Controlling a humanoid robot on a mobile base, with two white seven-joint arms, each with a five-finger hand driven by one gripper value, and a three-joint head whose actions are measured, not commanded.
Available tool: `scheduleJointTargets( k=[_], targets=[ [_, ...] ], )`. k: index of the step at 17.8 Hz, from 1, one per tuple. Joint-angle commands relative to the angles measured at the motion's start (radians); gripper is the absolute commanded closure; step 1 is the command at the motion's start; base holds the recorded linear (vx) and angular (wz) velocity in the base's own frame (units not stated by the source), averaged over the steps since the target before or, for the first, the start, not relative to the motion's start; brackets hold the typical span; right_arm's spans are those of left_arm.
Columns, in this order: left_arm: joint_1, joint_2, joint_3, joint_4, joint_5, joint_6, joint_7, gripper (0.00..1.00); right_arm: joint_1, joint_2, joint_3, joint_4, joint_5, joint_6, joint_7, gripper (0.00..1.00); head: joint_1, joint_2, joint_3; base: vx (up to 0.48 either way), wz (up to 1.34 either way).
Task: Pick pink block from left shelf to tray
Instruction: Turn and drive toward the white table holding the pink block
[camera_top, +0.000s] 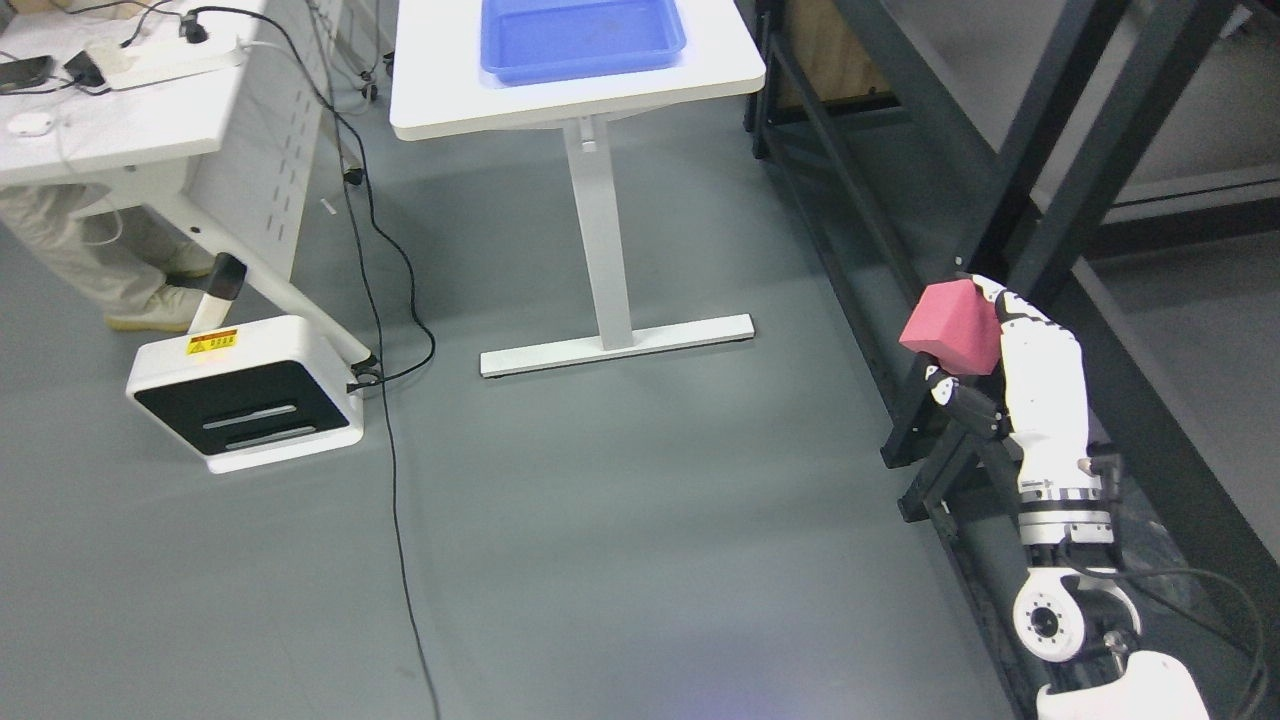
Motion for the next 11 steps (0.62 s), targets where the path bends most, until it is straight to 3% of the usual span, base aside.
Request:
scheduleJointTargets(
  k=[1,11],
  targets=[
    [-0.029,0.017,0.000,-0.017,0.000,0.000,0.001,0.00,-0.002,0.003,-0.005,0.000,-0.006,-0.001,0.000,0.97,0.0000,0.000,0.000,-0.016,0.38],
    [-0.029,0.017,0.000,-0.017,0.000,0.000,0.001,0.00,0.000,0.009,-0.004,0.000,-0.004,-0.001,0.000,0.97,0.0000,0.000,0.000,0.015,0.34]
  ],
)
